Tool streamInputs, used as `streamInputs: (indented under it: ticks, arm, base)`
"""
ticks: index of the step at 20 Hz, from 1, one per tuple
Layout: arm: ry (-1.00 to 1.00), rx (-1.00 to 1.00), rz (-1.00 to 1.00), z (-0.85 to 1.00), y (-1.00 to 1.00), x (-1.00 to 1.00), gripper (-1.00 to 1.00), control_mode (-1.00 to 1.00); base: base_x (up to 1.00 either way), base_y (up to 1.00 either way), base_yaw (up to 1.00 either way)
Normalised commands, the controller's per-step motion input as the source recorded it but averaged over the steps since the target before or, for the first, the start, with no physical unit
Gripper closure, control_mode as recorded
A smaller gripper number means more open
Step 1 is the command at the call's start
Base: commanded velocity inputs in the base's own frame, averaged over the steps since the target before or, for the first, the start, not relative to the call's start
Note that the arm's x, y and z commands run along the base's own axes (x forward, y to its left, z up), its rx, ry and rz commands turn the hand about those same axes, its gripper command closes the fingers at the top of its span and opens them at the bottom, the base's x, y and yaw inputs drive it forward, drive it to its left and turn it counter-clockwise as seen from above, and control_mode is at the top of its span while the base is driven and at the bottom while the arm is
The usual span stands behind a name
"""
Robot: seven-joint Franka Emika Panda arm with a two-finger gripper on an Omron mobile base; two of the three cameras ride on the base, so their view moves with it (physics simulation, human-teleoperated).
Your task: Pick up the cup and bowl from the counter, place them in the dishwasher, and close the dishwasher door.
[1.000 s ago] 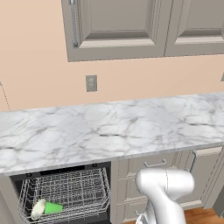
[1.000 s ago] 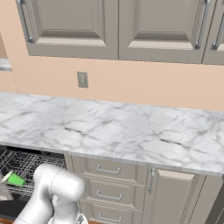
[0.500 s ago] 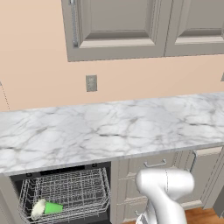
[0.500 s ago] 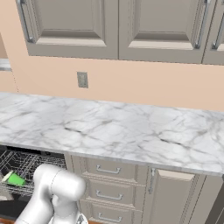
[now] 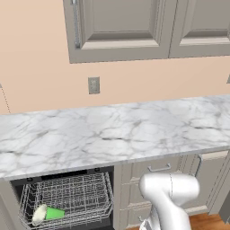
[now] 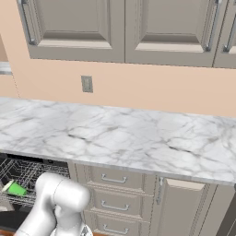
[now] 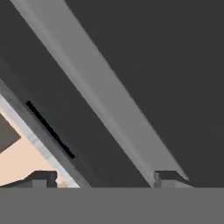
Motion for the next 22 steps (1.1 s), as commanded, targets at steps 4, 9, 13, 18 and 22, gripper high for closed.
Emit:
streamInputs:
  ticks: [4, 9, 13, 18, 22]
  arm:
    - [-0.22, -0.7, -0.22, -0.74, 0.07, 0.22, -1.0, -1.0]
    - [-0.25, -0.67, -0.17, -0.63, -0.11, 0.47, -1.0, -1.0]
    - [-0.25, -0.63, -0.15, -0.59, -0.37, 0.73, -1.0, -1.0]
    - [-0.26, -0.6, -0.15, -0.6, -0.54, 0.81, -1.0, -1.0]
    - [-0.25, -0.57, -0.16, -0.57, -0.62, 0.93, -1.0, -1.0]
  base:
    - [0.0, 0.0, 0.0]
    - [0.0, 0.0, 0.0]
    - [0.0, 0.0, 0.0]
    - [0.0, 0.0, 0.0]
    - [0.0, 0.0, 0.0]
